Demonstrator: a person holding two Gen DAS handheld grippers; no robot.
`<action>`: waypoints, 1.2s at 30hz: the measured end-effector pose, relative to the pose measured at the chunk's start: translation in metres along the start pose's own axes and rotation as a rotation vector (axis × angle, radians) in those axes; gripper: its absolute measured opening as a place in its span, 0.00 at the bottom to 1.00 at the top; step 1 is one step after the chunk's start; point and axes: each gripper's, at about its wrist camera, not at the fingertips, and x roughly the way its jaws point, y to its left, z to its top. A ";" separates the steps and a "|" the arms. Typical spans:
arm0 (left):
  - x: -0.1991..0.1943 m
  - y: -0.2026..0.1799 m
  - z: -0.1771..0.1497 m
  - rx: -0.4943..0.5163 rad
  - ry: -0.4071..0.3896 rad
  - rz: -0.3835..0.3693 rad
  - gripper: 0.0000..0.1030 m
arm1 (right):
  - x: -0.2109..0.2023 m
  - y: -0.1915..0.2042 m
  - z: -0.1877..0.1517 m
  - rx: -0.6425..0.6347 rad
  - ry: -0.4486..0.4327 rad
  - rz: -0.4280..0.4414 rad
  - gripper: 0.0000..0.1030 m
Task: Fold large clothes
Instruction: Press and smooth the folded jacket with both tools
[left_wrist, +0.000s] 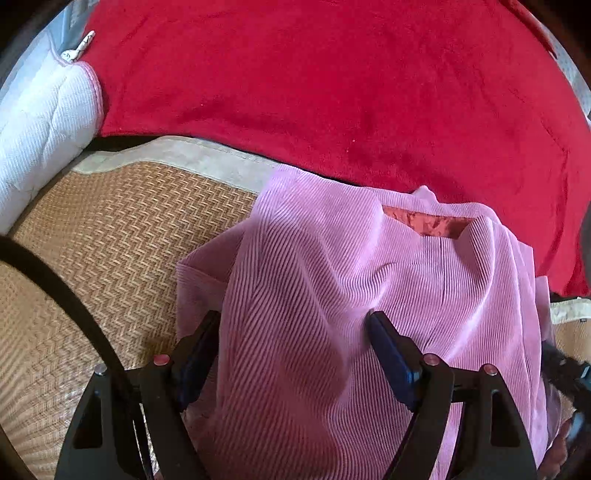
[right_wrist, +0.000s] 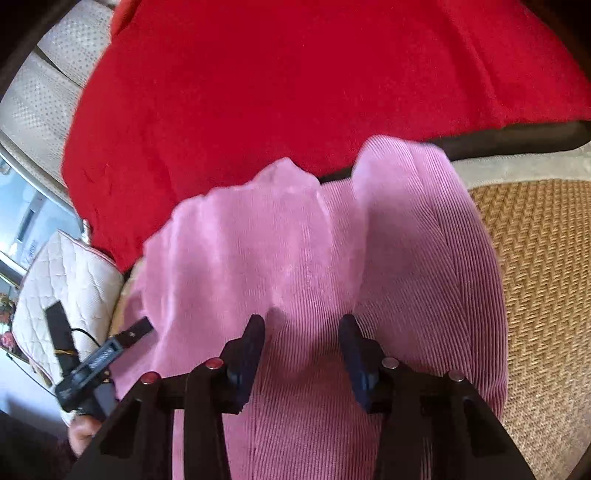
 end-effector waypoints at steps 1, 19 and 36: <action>-0.005 0.000 -0.002 0.001 -0.006 0.005 0.78 | -0.007 0.002 -0.001 0.002 -0.017 0.025 0.46; -0.038 -0.045 -0.055 0.302 -0.122 0.165 0.81 | -0.001 0.064 -0.043 -0.201 0.110 0.042 0.47; -0.053 -0.056 -0.065 0.327 -0.149 0.176 0.83 | 0.012 0.051 -0.017 -0.169 0.051 0.007 0.53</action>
